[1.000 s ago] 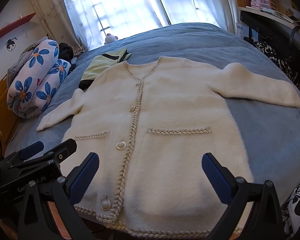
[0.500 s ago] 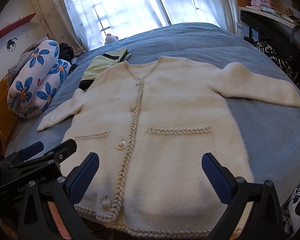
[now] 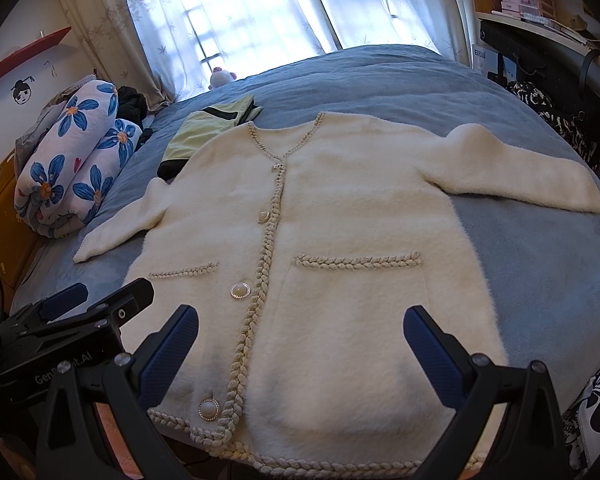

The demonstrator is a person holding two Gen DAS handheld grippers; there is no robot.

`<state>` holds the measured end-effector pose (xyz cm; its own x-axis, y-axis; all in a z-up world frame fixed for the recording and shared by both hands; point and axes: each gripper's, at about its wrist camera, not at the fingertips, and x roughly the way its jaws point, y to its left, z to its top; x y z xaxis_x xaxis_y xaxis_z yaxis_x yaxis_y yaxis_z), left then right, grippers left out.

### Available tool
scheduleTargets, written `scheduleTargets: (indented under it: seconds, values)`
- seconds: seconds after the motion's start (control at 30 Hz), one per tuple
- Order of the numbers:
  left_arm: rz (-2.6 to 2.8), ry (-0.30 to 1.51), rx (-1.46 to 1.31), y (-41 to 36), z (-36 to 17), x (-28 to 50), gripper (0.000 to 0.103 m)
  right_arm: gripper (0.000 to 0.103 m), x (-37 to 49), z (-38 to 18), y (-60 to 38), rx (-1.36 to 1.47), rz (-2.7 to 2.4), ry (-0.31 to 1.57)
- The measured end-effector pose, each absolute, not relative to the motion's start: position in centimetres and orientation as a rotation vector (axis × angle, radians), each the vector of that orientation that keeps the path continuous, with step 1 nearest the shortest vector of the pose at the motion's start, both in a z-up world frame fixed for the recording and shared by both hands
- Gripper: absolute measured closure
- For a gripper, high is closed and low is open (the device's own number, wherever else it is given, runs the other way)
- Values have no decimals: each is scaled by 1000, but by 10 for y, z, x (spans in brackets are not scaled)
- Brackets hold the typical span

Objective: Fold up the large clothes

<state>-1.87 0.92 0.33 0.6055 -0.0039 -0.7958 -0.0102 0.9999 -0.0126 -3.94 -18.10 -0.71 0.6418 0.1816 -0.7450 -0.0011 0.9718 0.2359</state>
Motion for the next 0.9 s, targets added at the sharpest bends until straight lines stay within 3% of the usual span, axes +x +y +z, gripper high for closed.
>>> scheduleTargets:
  seconds: [0.9]
  values:
    - [-30,930,-6,-1,20,16,4,0,-13,27,-185,77,70,753]
